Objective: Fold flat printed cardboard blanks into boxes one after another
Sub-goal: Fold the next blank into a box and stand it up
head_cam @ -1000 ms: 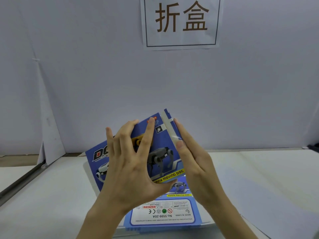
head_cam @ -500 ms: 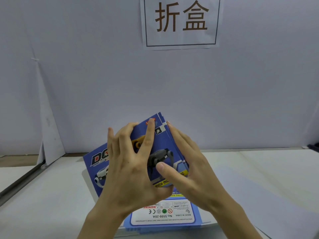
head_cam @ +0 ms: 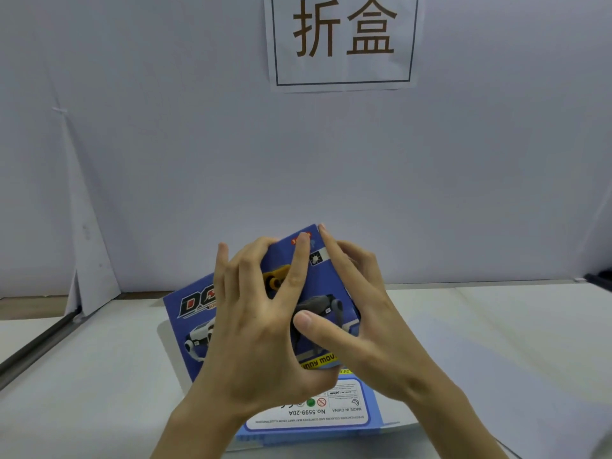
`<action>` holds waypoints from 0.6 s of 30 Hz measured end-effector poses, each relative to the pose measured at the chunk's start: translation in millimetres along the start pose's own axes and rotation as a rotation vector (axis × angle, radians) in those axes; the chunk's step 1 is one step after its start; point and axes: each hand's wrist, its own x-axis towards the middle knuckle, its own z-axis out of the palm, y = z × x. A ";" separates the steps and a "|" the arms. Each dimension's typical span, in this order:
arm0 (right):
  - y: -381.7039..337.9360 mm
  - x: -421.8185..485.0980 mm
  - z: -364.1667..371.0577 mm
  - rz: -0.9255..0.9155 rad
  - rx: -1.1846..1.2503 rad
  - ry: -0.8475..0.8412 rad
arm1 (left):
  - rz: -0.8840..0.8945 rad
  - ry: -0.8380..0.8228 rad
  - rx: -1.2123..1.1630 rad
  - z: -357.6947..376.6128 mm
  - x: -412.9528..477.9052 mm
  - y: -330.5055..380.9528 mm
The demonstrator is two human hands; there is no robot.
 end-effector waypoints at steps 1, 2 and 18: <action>0.4 0.3 -1.0 0.002 0.039 -0.009 | -0.004 0.000 -0.012 0.1 0.3 -1.0; 0.7 0.6 -2.9 0.004 0.091 -0.022 | -0.013 -0.002 -0.018 -0.2 0.3 -2.4; 18.3 6.3 -12.5 0.231 0.279 0.032 | 0.121 -0.111 0.043 -0.8 0.9 -21.0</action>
